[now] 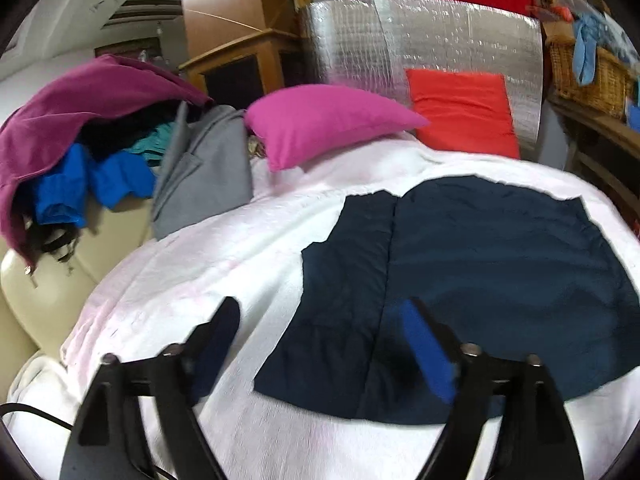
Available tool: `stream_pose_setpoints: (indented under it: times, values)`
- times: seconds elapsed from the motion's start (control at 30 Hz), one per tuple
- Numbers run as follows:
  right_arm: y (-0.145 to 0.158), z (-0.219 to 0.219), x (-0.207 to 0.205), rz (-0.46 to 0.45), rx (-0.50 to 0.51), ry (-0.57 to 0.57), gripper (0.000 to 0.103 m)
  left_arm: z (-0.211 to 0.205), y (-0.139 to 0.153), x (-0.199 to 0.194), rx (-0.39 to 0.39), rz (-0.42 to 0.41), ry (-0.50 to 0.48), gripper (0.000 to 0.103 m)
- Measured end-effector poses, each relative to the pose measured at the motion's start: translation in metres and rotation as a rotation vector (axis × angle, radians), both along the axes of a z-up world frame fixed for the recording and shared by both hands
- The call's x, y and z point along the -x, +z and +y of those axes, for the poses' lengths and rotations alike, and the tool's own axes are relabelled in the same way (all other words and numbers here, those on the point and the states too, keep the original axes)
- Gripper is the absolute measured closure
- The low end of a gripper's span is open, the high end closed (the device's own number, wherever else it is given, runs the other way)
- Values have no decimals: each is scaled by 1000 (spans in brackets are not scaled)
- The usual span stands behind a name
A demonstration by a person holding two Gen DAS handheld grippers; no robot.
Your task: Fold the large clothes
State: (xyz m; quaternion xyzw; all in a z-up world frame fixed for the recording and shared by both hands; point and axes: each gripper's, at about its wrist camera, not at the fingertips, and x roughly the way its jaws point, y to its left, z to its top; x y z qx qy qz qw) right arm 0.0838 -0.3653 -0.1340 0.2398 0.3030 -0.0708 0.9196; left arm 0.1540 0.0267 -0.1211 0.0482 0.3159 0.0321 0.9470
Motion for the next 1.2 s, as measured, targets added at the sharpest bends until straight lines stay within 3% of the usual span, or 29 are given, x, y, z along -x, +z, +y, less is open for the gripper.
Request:
stream_pose_setpoints:
  times: [0.1, 0.2, 0.43, 0.67, 0.97, 1.2]
  values:
    - [17, 32, 22, 16, 93, 35, 26, 0, 26, 36, 27, -43, -13, 12]
    - [40, 53, 45, 22, 114, 44, 23, -5, 55, 68, -6, -70, -4, 12]
    - [107, 105, 117, -50, 258, 28, 13, -9, 112, 148, 45, -126, -57, 8]
    - [153, 131, 180, -134, 352, -14, 1, -12, 151, 217, 12, -231, -73, 6]
    - [182, 137, 215, -183, 349, -35, 1, -10, 187, 252, 20, -318, -65, 5]
    - [190, 139, 220, -202, 351, -36, 1, -2, 193, 256, 64, -315, -28, 5]
